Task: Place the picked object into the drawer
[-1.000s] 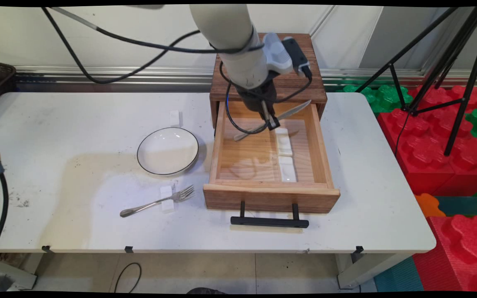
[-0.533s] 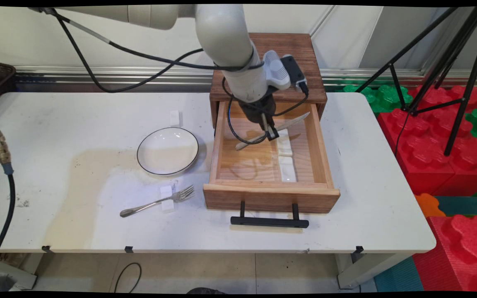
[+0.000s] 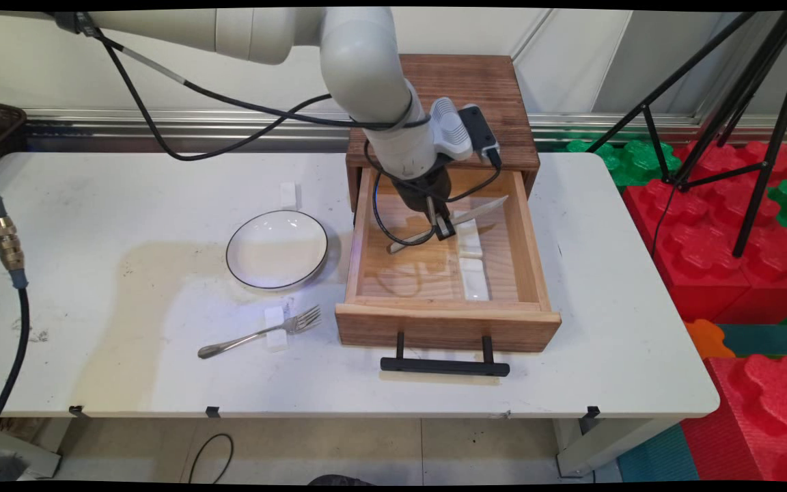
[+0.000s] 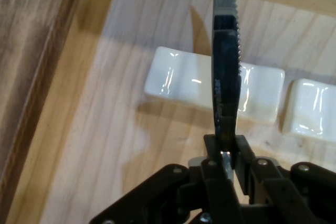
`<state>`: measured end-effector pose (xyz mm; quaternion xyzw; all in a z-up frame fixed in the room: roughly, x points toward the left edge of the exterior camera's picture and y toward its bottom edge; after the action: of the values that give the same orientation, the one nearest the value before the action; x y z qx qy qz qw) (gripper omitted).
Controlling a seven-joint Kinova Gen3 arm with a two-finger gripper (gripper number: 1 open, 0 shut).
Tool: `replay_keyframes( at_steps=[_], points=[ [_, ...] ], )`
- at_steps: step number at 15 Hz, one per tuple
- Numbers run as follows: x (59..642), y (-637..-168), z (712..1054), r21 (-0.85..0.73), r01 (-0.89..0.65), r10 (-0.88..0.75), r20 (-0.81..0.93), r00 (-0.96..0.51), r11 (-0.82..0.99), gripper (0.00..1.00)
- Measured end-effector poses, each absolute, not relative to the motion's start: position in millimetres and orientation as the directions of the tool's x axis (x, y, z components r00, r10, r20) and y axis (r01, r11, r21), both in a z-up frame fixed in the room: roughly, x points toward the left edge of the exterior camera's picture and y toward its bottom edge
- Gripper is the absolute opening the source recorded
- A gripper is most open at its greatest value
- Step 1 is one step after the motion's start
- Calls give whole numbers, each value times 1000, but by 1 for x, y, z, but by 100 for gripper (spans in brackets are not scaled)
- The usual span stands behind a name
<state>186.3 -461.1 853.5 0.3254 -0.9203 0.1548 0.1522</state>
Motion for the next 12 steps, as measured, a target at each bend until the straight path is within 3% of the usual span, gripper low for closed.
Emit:
replay_keyframes(
  at_steps=[12],
  points=[
    [190,-468,834,-176,-616,-524,379,-762,768,0]
  ],
)
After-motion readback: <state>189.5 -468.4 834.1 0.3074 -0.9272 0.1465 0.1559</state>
